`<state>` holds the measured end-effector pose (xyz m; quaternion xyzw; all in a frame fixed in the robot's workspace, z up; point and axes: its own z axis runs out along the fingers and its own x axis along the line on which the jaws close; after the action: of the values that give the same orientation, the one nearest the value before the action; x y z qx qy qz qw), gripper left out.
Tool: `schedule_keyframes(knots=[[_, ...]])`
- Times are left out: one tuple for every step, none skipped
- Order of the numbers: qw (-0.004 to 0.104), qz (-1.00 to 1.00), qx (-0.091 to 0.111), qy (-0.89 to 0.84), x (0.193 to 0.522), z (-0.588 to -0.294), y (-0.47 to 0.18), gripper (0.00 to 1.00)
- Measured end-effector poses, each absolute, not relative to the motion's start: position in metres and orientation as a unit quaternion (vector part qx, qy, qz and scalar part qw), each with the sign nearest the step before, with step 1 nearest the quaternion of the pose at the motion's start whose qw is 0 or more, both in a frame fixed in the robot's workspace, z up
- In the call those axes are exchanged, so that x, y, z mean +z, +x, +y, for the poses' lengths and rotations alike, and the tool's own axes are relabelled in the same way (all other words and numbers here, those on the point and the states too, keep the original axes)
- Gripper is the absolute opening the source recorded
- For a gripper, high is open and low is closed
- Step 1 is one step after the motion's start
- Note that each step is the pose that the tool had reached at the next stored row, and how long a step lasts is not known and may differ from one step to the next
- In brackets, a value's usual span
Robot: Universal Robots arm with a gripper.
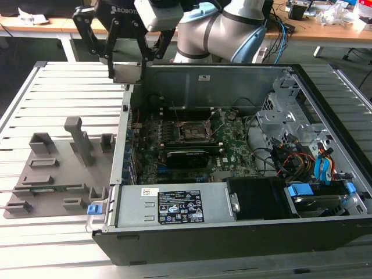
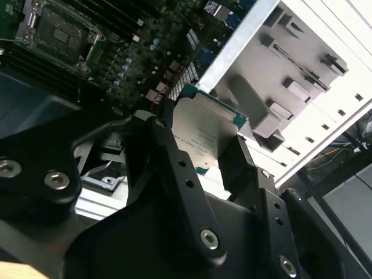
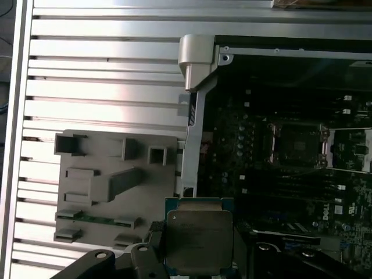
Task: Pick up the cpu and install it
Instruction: 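Pick up the cpu and move it towards the insertion slot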
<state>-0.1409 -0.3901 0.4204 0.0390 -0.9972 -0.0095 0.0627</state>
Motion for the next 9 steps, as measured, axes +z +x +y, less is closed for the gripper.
schedule_keyframes(knots=[[0.064,-0.997,-0.009,0.039,0.420,-0.390,-0.138,0.55],[0.065,-0.997,-0.010,0.039,0.418,-0.389,-0.133,0.55],[0.066,-0.997,-0.010,0.039,0.418,-0.389,-0.129,0.55],[0.067,-0.997,-0.010,0.039,0.417,-0.389,-0.125,0.55],[0.069,-0.997,-0.010,0.039,0.415,-0.388,-0.119,0.55],[0.071,-0.997,-0.010,0.039,0.414,-0.387,-0.113,0.55],[0.073,-0.997,-0.010,0.039,0.412,-0.387,-0.105,0.55],[0.075,-0.996,-0.010,0.039,0.411,-0.386,-0.099,0.55],[0.076,-0.996,-0.010,0.039,0.409,-0.385,-0.094,0.55]])
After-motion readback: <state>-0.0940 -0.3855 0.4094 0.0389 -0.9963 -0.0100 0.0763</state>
